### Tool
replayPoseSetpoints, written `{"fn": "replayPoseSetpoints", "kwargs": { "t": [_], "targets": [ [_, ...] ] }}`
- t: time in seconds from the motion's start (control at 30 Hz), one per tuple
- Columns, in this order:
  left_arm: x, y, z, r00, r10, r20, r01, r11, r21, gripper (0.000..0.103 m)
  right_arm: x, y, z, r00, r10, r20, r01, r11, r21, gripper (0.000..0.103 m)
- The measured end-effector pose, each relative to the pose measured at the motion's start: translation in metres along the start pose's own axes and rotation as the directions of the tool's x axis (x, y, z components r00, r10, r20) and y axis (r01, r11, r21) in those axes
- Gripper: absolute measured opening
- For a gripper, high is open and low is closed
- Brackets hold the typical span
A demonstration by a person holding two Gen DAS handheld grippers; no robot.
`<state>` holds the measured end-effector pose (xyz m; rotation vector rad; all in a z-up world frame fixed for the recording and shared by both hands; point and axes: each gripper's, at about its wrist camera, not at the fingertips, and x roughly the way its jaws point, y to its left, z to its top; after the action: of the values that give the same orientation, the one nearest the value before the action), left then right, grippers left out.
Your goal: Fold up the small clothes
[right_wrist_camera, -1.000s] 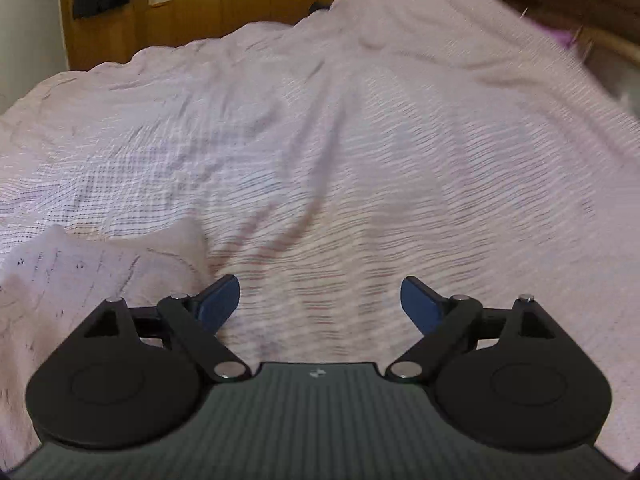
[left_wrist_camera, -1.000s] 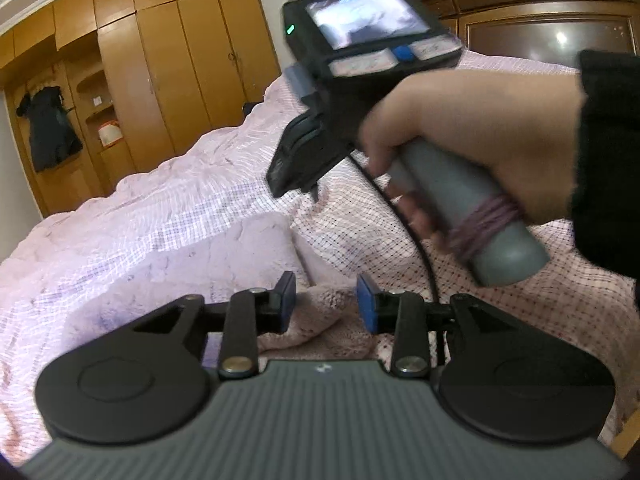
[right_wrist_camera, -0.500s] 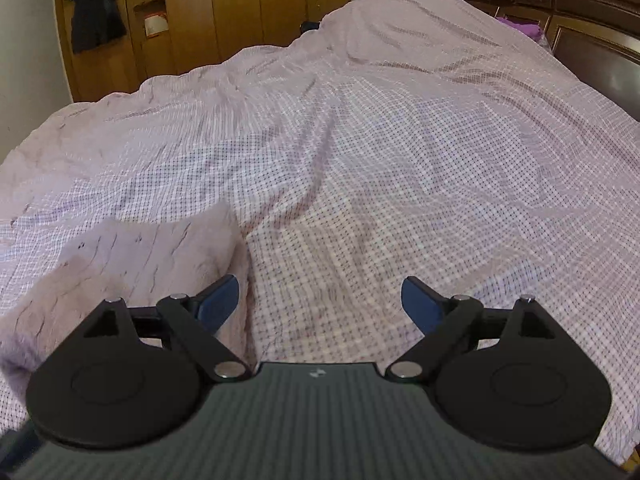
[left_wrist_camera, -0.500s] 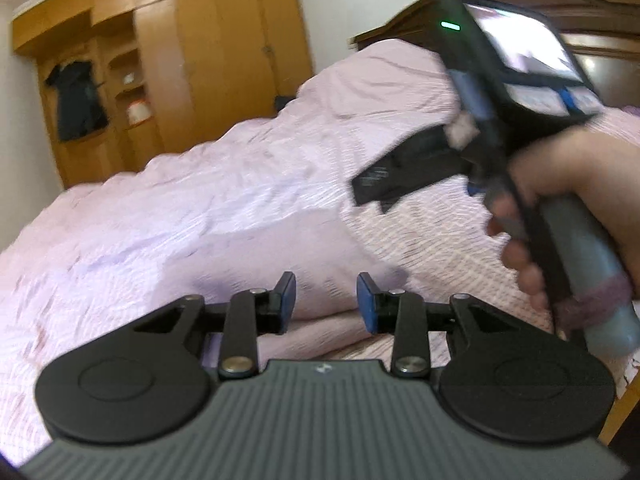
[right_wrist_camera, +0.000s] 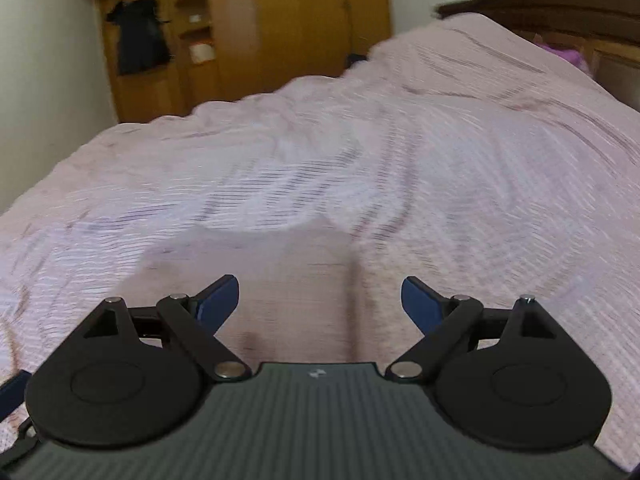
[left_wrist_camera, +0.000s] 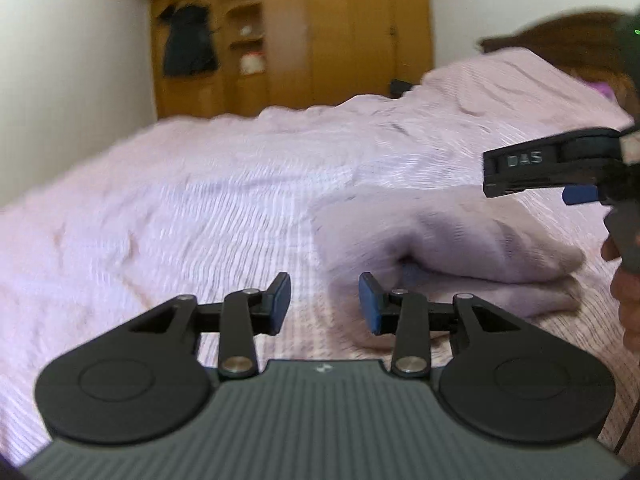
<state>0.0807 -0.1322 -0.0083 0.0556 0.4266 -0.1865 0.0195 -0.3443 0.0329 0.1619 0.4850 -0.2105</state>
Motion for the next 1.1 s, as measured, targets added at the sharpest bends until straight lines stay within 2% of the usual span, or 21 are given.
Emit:
{"fn": "replayPoseSetpoints", "kwargs": {
  "t": [0.07,0.13,0.27,0.43,0.57,0.7,0.77,0.83,0.9,0.93,1.03,1.07,1.1],
  "targets": [
    [0.007,0.016,-0.003,1.000,-0.020,-0.007,0.020,0.995,-0.094,0.030,0.002,0.014,0.000,0.999,0.034,0.020,-0.034,0.999,-0.026,0.093],
    [0.012,0.027,-0.011,0.999,-0.033,-0.011,0.031,0.988,-0.154,0.030,0.004,0.026,0.001,0.996,0.079,0.036,-0.078,0.996,-0.032,0.092],
    [0.020,0.028,-0.009,0.997,-0.079,0.003,0.079,0.984,-0.160,0.030,0.009,0.045,0.005,0.984,0.173,0.040,-0.172,0.985,-0.032,0.091],
    [0.016,0.037,-0.014,0.985,-0.169,0.034,0.173,0.971,-0.164,0.031,0.014,0.060,0.007,0.972,0.231,0.051,-0.229,0.972,-0.051,0.085],
    [0.006,0.034,-0.026,0.979,-0.189,0.078,0.195,0.977,-0.088,0.037,0.022,0.062,0.008,0.965,0.263,-0.001,-0.263,0.964,-0.041,0.073],
    [0.013,0.015,-0.017,0.982,-0.154,0.109,0.153,0.988,0.018,0.037,0.028,0.061,0.008,0.968,0.250,-0.013,-0.250,0.968,-0.023,0.065],
    [0.015,0.006,-0.012,0.971,-0.184,0.151,0.176,0.982,0.068,0.037,0.027,0.059,0.008,0.967,0.254,0.004,-0.253,0.967,-0.012,0.060],
    [0.017,-0.005,-0.013,0.962,-0.211,0.176,0.173,0.963,0.207,0.036,0.027,0.057,0.009,0.963,0.268,0.012,-0.268,0.963,-0.004,0.058],
    [0.016,-0.009,-0.017,0.953,-0.241,0.181,0.182,0.940,0.290,0.036,0.027,0.055,0.008,0.959,0.284,0.006,-0.284,0.959,0.006,0.055],
    [0.016,-0.008,-0.018,0.952,-0.247,0.180,0.187,0.936,0.298,0.036,0.028,0.054,0.008,0.958,0.285,0.000,-0.285,0.958,0.014,0.055],
    [0.016,0.003,-0.014,0.954,-0.265,0.143,0.231,0.949,0.216,0.036,0.031,0.052,0.008,0.957,0.289,-0.009,-0.289,0.957,0.029,0.055],
    [0.013,0.006,-0.013,0.950,-0.281,0.136,0.252,0.948,0.195,0.043,0.034,0.050,0.009,0.958,0.287,-0.011,-0.287,0.957,0.037,0.055],
    [0.008,0.009,-0.012,0.939,-0.319,0.130,0.292,0.938,0.188,0.051,0.034,0.049,0.010,0.957,0.289,-0.011,-0.289,0.956,0.049,0.055]
  ]
}}
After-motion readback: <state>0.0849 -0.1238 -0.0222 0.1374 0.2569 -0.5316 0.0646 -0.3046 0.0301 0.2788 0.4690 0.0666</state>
